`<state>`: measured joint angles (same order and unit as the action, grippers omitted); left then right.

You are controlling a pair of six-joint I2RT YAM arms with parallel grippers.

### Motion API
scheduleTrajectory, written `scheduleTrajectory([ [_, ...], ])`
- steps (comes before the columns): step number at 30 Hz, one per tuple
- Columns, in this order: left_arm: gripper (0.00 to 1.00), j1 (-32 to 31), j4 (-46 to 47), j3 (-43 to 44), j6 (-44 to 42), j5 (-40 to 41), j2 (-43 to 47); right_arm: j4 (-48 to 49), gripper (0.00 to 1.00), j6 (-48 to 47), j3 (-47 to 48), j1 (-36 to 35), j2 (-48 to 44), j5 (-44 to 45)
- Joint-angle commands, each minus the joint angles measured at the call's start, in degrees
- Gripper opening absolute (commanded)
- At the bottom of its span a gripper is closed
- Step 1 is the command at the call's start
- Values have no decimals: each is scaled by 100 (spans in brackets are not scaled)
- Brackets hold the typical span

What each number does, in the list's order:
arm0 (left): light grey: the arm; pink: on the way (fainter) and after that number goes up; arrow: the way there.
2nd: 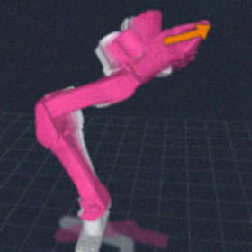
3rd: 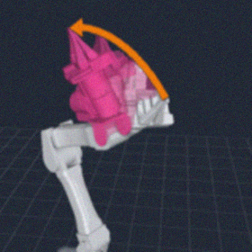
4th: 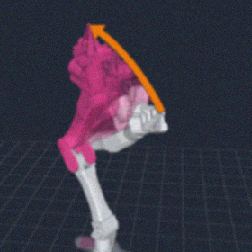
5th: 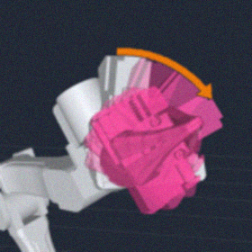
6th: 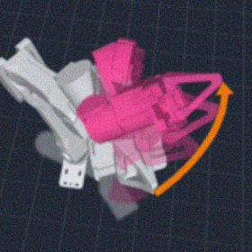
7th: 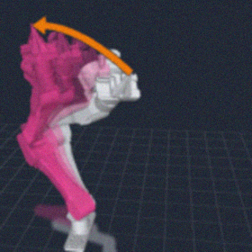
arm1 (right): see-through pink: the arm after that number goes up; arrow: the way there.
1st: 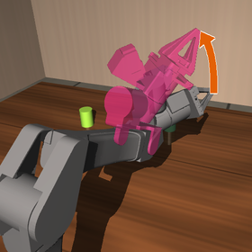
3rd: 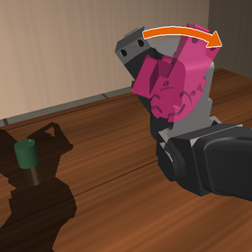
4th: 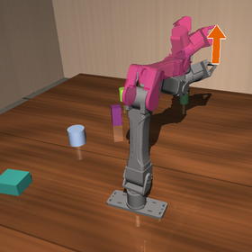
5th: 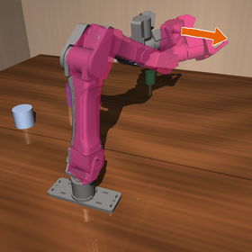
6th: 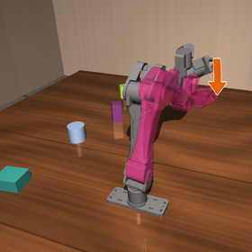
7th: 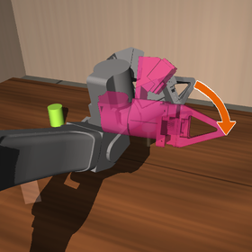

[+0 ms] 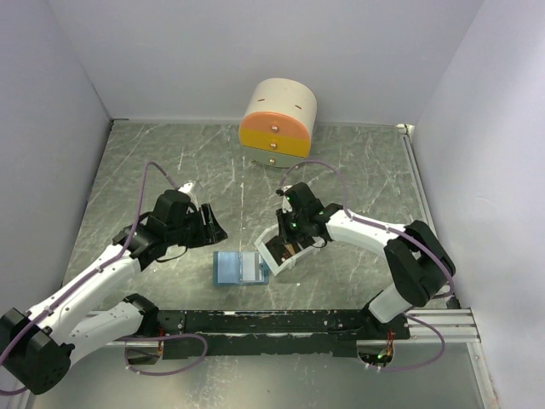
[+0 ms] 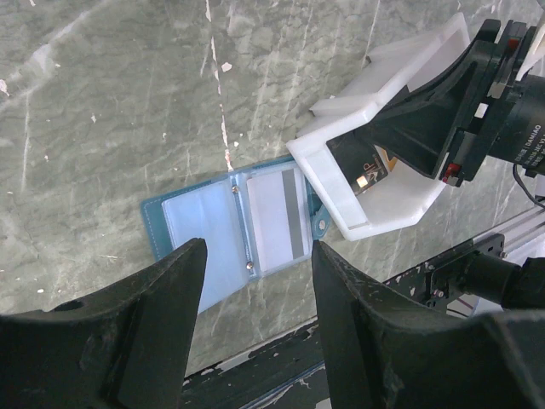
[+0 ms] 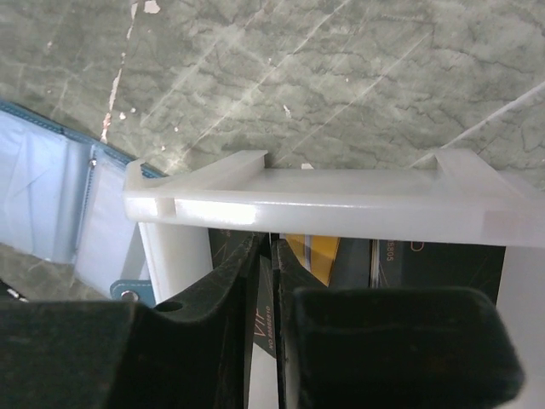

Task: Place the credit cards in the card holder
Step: Pick up the credit card from the storage box.

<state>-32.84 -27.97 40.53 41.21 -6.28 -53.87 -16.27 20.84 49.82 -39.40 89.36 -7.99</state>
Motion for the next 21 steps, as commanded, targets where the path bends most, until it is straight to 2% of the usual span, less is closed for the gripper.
scheduleTrajectory([
  [1,64,-21,233,-93,63,-117,32,300,12,57,-145,156,-259,-606],
  [13,61,-18,746,-537,80,-331,-413,436,16,58,-206,287,-123,-1329],
  [16,58,-20,917,-585,89,-504,-595,413,11,86,-214,303,-91,-1208],
  [19,56,-21,999,-612,97,-578,-704,360,0,87,-244,346,-250,-971],
  [21,56,-21,1016,-624,104,-605,-724,279,0,72,-245,390,-445,-716],
])
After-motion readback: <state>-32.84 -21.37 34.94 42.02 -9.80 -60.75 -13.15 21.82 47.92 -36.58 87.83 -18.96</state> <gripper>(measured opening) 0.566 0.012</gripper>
